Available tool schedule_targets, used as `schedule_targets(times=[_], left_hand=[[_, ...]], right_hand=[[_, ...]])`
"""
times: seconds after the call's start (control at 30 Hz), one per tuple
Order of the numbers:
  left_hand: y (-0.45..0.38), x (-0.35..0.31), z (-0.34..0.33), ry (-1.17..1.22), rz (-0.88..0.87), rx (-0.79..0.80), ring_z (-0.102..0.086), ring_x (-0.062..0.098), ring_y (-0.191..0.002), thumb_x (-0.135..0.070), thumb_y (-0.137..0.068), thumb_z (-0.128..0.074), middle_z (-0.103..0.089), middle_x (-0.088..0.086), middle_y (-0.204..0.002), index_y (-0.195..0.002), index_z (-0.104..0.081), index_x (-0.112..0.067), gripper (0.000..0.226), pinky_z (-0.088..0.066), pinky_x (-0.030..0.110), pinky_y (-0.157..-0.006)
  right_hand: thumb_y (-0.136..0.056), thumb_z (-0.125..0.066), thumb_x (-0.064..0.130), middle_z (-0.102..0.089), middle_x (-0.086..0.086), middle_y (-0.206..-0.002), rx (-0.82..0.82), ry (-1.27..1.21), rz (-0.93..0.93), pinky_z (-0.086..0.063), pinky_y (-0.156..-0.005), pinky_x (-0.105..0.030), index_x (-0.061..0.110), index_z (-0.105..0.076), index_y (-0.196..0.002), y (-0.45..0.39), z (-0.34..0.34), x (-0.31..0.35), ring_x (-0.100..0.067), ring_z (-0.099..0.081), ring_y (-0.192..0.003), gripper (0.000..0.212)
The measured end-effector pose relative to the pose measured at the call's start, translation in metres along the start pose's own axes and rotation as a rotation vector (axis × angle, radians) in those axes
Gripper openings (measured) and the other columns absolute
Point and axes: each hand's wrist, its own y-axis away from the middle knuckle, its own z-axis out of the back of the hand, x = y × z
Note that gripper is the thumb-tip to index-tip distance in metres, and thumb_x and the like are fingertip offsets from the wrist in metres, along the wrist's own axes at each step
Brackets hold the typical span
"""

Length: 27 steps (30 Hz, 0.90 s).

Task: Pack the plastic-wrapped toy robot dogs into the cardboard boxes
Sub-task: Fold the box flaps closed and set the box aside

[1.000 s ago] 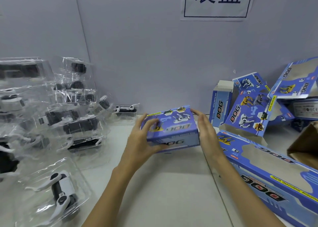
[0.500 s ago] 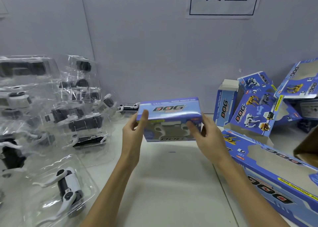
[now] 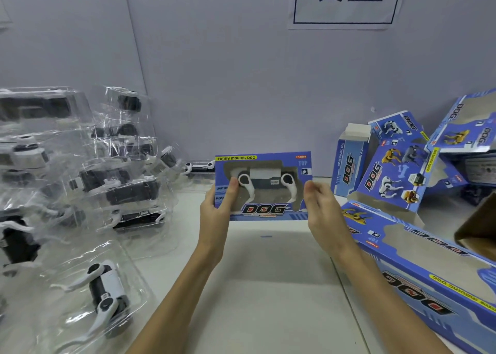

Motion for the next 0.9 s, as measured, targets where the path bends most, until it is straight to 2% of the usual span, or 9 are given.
schedule_targets(times=[0.1,0.17,0.23,0.3,0.43,0.53,0.67,0.77,0.9], left_hand=[[-0.003,0.002,0.002,0.013,0.045,0.006,-0.074,0.024,-0.109,-0.062,-0.088,-0.07,-0.078,0.001,-0.115,-0.125,-0.072,-0.023,0.054,-0.055,0.038,-0.096],[-0.005,0.003,0.002,0.07,0.058,0.023,-0.073,0.014,-0.1,-0.055,-0.093,-0.069,-0.077,-0.009,-0.104,-0.111,-0.074,-0.024,0.037,-0.053,0.034,-0.092],[-0.005,0.002,0.001,0.162,0.043,0.014,-0.066,0.01,-0.095,-0.048,-0.092,-0.066,-0.069,-0.009,-0.096,-0.111,-0.071,-0.017,0.037,-0.051,0.032,-0.09],[-0.007,0.002,0.003,0.201,0.024,0.029,-0.066,0.016,-0.104,-0.043,-0.095,-0.067,-0.069,0.0,-0.108,-0.125,-0.068,-0.013,0.043,-0.054,0.037,-0.095],[-0.006,0.004,0.009,0.177,-0.007,0.046,-0.066,0.019,-0.105,-0.048,-0.098,-0.055,-0.071,0.0,-0.11,-0.109,-0.074,-0.023,0.033,-0.054,0.03,-0.093],[0.001,0.006,0.006,0.086,-0.03,0.051,-0.069,0.023,-0.113,-0.063,-0.1,-0.046,-0.075,0.004,-0.121,-0.118,-0.074,-0.026,0.051,-0.056,0.043,-0.101],[0.003,0.007,0.006,0.015,0.023,0.01,-0.068,0.035,-0.111,-0.068,-0.089,-0.058,-0.071,0.023,-0.115,-0.116,-0.07,-0.015,0.061,-0.047,0.062,-0.105],[-0.006,0.005,0.01,0.113,0.098,0.015,-0.065,0.027,-0.125,-0.045,-0.097,-0.058,-0.07,0.01,-0.132,-0.126,-0.074,-0.021,0.041,-0.047,0.047,-0.109],[-0.011,0.01,0.011,0.146,0.043,0.04,-0.047,0.021,-0.146,-0.029,-0.111,-0.045,-0.052,0.002,-0.156,-0.149,-0.052,-0.026,0.039,-0.031,0.042,-0.124]], right_hand=[[-0.1,-0.029,0.065,-0.065,0.026,-0.082,0.029,-0.044,-0.076,-0.038,-0.073,-0.001,0.034,-0.056,-0.089,0.0,-0.005,-0.001,0.007,-0.057,-0.08,0.043],[-0.098,-0.031,0.067,-0.068,0.037,-0.096,0.048,-0.112,-0.107,-0.039,-0.078,0.001,0.036,-0.065,-0.117,-0.002,-0.007,-0.001,0.021,-0.057,-0.094,0.049],[-0.097,-0.036,0.066,-0.069,0.026,-0.117,0.03,-0.138,-0.098,-0.045,-0.084,-0.007,0.028,-0.047,-0.153,-0.005,-0.006,0.001,0.025,-0.053,-0.108,0.069],[-0.096,-0.044,0.061,-0.067,0.035,-0.117,0.058,-0.177,-0.058,-0.046,-0.083,-0.006,0.028,-0.035,-0.161,-0.006,-0.003,0.001,0.02,-0.058,-0.107,0.073],[-0.099,-0.069,0.035,-0.071,0.005,-0.128,0.211,-0.344,-0.004,-0.053,-0.097,-0.023,0.039,-0.039,-0.157,-0.01,0.015,-0.001,-0.013,-0.067,-0.119,0.065],[-0.095,-0.076,0.031,-0.067,-0.004,-0.134,0.306,-0.391,0.016,-0.052,-0.104,-0.028,0.046,-0.039,-0.152,-0.011,0.028,0.002,-0.021,-0.063,-0.127,0.07],[-0.084,-0.082,0.042,-0.068,-0.005,-0.13,0.343,-0.344,-0.088,-0.059,-0.087,-0.026,0.051,-0.041,-0.143,-0.011,0.032,0.002,-0.021,-0.069,-0.116,0.072],[-0.081,-0.085,0.046,-0.067,-0.014,-0.123,0.343,-0.296,-0.198,-0.064,-0.071,-0.037,0.064,-0.035,-0.141,-0.013,0.036,0.006,-0.028,-0.075,-0.102,0.08],[-0.082,-0.081,0.048,-0.067,-0.017,-0.118,0.267,-0.31,-0.195,-0.064,-0.064,-0.052,0.053,-0.05,-0.132,-0.011,0.046,0.021,-0.041,-0.074,-0.096,0.059]])
